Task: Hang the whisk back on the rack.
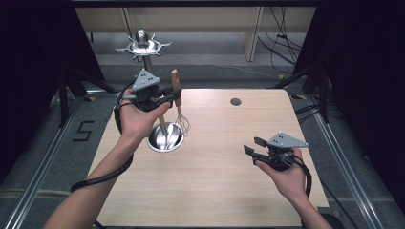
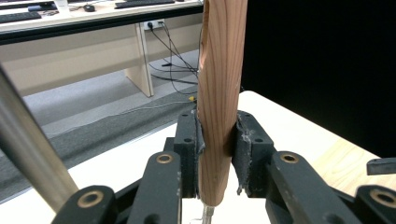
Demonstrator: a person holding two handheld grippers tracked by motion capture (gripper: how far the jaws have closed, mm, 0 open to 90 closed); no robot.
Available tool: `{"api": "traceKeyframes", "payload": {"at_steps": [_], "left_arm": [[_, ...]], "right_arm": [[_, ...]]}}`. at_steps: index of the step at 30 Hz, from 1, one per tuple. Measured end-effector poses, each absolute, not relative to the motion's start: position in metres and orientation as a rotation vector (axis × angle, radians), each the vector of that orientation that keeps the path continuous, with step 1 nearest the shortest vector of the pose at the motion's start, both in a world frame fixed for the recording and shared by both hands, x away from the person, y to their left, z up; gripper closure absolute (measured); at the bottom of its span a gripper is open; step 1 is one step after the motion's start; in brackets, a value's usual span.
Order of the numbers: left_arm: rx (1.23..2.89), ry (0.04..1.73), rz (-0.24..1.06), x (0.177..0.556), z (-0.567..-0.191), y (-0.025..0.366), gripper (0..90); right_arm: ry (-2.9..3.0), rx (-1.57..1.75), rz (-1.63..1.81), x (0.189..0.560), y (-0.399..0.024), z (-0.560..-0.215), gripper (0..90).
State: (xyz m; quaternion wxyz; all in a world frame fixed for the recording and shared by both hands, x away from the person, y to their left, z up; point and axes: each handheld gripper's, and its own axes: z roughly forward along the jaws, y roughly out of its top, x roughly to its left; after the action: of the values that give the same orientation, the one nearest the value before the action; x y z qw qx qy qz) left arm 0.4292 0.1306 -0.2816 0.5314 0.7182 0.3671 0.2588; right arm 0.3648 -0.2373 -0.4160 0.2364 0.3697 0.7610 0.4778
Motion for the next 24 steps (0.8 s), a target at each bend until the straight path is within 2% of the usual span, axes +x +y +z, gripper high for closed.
{"api": "traceKeyframes", "payload": {"at_steps": [24], "left_arm": [[1.691, 0.887, 0.624, 0.432, -0.26, 0.139, 72.2]], "right_arm": [[2.073, 1.016, 1.327, 0.366, -0.236, -0.417, 48.3]]}}
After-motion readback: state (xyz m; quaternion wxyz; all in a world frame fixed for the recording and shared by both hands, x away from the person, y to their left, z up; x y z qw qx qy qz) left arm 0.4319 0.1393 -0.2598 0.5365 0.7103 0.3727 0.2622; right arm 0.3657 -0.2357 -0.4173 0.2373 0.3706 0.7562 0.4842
